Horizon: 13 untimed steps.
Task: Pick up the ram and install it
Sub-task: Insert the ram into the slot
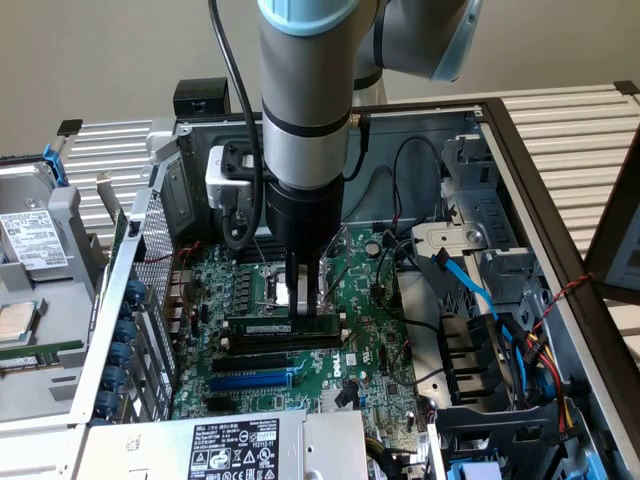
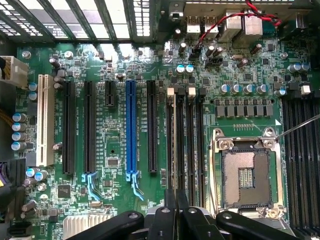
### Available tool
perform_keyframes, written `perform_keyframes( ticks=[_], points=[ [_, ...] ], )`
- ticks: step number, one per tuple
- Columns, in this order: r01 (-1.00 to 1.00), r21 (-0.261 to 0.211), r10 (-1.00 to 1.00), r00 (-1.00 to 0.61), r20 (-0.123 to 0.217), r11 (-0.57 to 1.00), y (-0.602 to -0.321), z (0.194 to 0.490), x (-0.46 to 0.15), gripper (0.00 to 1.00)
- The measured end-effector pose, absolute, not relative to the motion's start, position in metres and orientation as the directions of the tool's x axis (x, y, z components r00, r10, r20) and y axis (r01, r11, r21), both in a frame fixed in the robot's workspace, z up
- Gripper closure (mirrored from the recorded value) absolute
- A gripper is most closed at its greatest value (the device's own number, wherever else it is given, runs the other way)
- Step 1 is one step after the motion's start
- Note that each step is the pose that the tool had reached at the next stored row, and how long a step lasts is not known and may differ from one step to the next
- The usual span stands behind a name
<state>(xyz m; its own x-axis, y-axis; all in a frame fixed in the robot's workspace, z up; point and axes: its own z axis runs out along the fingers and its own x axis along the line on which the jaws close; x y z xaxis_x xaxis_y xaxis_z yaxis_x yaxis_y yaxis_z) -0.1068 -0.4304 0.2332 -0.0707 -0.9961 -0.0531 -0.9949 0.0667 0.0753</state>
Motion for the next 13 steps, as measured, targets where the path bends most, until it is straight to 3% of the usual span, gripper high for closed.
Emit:
perform_keyframes(
  ticks=[13],
  points=[
    [-0.996,0.075,-0.998,-0.044,-0.053,0.04,-0.4302,0.2331,-0.1068,0.88]
  ],
)
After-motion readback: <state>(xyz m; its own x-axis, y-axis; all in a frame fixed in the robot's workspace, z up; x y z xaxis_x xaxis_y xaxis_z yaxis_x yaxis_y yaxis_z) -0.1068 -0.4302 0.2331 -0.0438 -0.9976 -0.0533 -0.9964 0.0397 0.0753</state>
